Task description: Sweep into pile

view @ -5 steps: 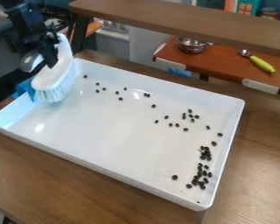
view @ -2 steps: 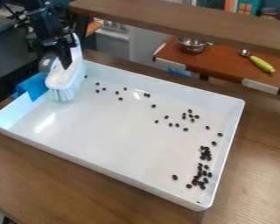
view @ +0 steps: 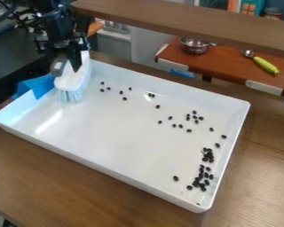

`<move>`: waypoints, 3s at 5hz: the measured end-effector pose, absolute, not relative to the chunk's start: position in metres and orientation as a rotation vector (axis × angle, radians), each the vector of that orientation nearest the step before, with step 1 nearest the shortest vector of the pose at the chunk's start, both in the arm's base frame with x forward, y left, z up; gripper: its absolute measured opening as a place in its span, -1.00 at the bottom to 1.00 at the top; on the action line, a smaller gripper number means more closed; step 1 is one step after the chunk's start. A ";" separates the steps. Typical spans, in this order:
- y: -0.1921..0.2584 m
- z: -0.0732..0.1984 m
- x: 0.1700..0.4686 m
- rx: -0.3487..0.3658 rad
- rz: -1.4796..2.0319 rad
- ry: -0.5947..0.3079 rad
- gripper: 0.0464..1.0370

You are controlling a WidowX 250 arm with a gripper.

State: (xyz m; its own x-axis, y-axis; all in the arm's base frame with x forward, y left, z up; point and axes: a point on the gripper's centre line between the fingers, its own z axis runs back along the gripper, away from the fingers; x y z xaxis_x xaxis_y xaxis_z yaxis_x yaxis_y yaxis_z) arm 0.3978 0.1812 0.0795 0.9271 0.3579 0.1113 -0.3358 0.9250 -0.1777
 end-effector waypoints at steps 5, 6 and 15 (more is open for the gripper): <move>0.100 0.071 0.396 -0.248 0.232 0.092 -0.11; 0.087 0.069 0.397 -0.278 0.209 0.100 -0.11; -0.100 0.114 0.391 -0.513 -0.112 0.086 -0.11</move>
State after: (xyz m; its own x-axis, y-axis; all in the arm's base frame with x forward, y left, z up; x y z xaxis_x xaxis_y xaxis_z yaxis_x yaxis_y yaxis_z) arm 0.3908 -0.1001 0.1139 0.9902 -0.1285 -0.0539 0.0854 0.8652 -0.4941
